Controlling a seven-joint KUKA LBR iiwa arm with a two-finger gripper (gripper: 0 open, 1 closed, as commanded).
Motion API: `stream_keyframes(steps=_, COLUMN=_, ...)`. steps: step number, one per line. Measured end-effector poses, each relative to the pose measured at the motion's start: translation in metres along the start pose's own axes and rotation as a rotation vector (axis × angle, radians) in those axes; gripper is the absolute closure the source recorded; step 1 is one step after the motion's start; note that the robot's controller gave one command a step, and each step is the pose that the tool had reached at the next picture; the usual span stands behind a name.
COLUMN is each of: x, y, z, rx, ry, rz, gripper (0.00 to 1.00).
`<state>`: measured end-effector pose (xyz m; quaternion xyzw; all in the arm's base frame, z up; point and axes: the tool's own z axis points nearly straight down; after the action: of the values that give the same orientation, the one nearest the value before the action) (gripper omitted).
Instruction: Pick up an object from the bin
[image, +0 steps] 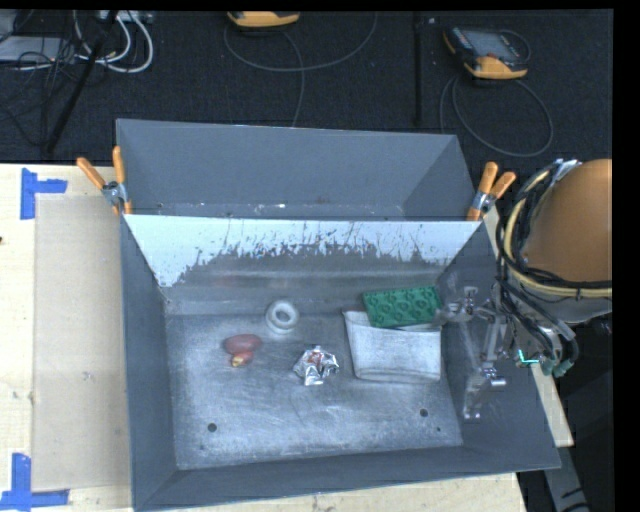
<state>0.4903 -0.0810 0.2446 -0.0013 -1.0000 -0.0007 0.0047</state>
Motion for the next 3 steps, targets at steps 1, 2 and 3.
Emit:
stream_keyframes(steps=1, x=-0.065, y=-0.013, z=0.161, rx=0.002, ry=-0.018, rz=0.062, gripper=0.00)
stream_keyframes(steps=2, x=-0.049, y=-0.020, z=0.144, rx=0.000, ry=-0.008, rz=0.263, gripper=0.00)
stream_keyframes(steps=3, x=-0.057, y=-0.021, z=0.144, rx=-0.001, ry=-0.009, rz=0.576, gripper=0.00)
